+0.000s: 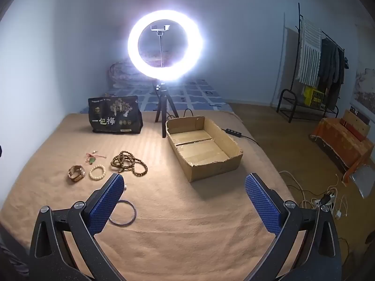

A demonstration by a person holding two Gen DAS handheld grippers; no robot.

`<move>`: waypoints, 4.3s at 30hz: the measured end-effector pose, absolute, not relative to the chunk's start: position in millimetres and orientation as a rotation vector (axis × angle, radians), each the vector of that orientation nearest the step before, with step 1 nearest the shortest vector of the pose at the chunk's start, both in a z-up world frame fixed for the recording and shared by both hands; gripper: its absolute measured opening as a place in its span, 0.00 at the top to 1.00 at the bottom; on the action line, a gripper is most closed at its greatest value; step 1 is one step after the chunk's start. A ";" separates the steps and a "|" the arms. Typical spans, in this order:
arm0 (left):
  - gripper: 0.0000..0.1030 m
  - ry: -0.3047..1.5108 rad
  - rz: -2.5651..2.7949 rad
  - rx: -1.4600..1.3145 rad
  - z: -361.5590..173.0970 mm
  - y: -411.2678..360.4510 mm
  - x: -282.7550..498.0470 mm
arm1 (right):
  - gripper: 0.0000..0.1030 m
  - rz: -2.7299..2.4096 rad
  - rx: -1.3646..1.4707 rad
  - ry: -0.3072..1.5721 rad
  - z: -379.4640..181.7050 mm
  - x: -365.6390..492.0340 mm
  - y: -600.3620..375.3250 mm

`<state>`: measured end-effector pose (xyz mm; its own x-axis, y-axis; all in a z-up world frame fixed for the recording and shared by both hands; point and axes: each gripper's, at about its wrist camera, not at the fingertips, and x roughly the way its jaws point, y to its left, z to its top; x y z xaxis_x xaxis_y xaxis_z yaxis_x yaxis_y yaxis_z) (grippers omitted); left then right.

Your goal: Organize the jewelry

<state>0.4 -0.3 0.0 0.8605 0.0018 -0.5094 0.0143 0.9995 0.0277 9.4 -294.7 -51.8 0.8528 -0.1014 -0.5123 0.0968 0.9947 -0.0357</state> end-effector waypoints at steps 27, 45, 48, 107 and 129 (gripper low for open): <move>0.00 0.508 -0.006 0.024 10.9 -2.7 3.2 | 0.00 -0.114 -0.033 0.539 -51.7 8.5 -294.0; 0.00 0.502 0.006 0.030 8.4 -3.4 4.5 | 0.00 -0.106 -0.035 0.538 -49.8 8.1 -290.7; 0.00 0.503 0.003 0.024 8.0 -2.8 4.4 | 0.00 -0.102 -0.039 0.537 -50.2 8.0 -290.3; 0.00 0.482 0.003 0.036 12.4 -2.3 -1.2 | 0.00 -0.089 -0.061 0.534 -53.1 6.2 -288.3; 0.00 0.578 0.011 0.037 -8.5 10.2 27.5 | 0.00 -0.055 -0.040 0.603 -64.0 20.9 -293.0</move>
<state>27.5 10.2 -8.5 0.8375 0.0209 -0.5461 -0.0003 0.9993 0.0378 20.9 -293.0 -64.0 0.8223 -0.0639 -0.5654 0.0403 0.9977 -0.0541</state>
